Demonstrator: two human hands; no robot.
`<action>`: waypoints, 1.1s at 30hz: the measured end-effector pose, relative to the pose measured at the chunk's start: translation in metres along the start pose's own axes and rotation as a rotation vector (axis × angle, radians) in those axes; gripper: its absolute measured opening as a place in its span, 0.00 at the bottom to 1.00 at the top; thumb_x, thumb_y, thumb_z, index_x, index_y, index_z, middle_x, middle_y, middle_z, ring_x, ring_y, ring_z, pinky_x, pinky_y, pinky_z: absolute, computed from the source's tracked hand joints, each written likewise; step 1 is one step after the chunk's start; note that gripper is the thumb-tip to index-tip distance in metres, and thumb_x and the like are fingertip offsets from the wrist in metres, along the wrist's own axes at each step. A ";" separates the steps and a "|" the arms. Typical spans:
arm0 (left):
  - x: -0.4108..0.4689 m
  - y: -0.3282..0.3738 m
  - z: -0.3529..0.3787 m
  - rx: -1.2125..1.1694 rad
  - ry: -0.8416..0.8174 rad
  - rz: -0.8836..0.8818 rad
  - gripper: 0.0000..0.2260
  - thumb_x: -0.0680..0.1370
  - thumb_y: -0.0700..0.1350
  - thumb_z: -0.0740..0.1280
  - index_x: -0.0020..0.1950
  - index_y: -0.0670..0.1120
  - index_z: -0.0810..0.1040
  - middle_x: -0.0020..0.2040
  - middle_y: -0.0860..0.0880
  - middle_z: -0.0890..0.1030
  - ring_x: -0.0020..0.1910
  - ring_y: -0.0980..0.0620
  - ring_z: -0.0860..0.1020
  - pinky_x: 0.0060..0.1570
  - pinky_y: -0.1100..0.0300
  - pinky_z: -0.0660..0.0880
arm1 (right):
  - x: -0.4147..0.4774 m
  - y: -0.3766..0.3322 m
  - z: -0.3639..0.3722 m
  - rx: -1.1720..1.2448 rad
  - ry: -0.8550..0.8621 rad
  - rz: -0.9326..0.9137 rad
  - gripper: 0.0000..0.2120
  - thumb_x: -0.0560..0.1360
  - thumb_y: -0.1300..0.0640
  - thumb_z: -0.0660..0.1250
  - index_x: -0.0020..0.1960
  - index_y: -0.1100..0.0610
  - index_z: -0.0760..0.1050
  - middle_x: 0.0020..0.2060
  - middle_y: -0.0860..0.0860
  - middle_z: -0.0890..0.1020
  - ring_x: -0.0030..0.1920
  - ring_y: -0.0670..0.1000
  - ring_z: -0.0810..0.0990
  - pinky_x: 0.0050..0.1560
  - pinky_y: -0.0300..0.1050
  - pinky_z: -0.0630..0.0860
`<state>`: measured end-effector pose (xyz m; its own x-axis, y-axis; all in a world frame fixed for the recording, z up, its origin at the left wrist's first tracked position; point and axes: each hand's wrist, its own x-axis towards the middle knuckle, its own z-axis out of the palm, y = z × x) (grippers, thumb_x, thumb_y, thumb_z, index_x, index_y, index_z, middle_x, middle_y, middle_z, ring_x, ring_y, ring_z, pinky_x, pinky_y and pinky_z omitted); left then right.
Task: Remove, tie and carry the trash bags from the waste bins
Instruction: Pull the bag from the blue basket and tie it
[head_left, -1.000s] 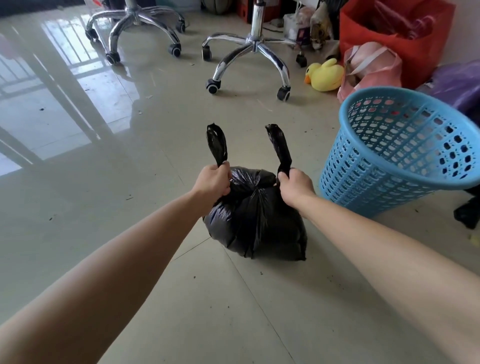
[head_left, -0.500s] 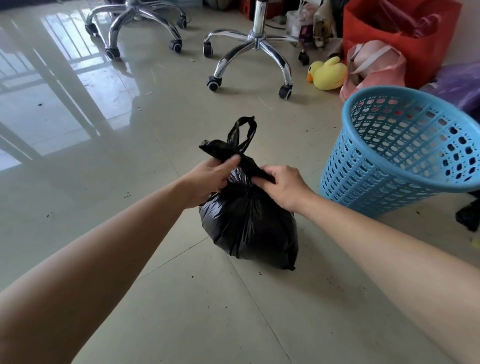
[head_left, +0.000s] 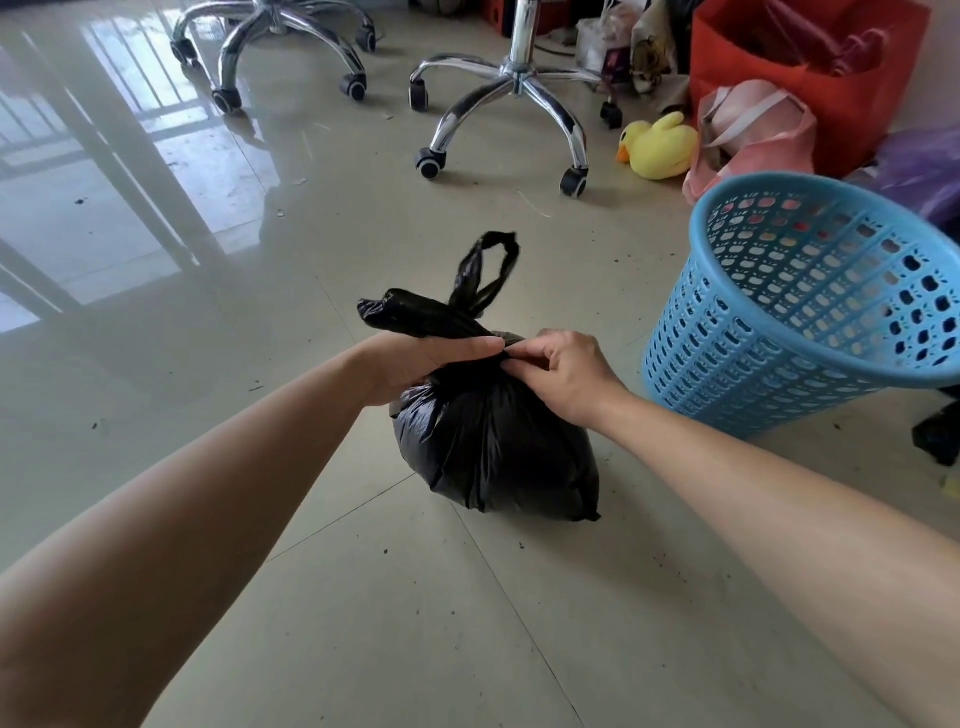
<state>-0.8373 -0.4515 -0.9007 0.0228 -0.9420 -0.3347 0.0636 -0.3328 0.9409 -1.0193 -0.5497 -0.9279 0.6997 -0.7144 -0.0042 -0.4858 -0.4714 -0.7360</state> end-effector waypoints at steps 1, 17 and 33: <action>0.000 -0.002 -0.002 0.001 0.016 -0.010 0.10 0.80 0.47 0.68 0.56 0.43 0.83 0.52 0.46 0.86 0.53 0.49 0.84 0.49 0.61 0.79 | 0.001 -0.001 0.001 0.012 -0.010 0.005 0.08 0.75 0.54 0.72 0.54 0.49 0.85 0.41 0.37 0.80 0.48 0.41 0.80 0.48 0.24 0.69; 0.004 0.000 0.006 -0.071 -0.136 -0.136 0.20 0.85 0.54 0.56 0.63 0.41 0.79 0.37 0.48 0.72 0.31 0.54 0.62 0.34 0.62 0.62 | 0.035 -0.056 -0.021 1.301 0.071 0.446 0.13 0.84 0.48 0.56 0.44 0.53 0.70 0.46 0.53 0.81 0.49 0.52 0.78 0.51 0.49 0.74; 0.006 -0.006 -0.007 -0.375 -0.020 -0.141 0.12 0.80 0.49 0.65 0.50 0.44 0.85 0.48 0.44 0.83 0.39 0.53 0.79 0.38 0.62 0.75 | 0.029 -0.051 -0.035 1.206 0.390 0.396 0.17 0.85 0.50 0.53 0.40 0.56 0.66 0.28 0.51 0.71 0.29 0.51 0.76 0.40 0.49 0.82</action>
<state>-0.8310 -0.4547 -0.9090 -0.0308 -0.8902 -0.4546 0.4243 -0.4234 0.8004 -0.9928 -0.5647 -0.8670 0.3264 -0.8923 -0.3117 0.2870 0.4078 -0.8668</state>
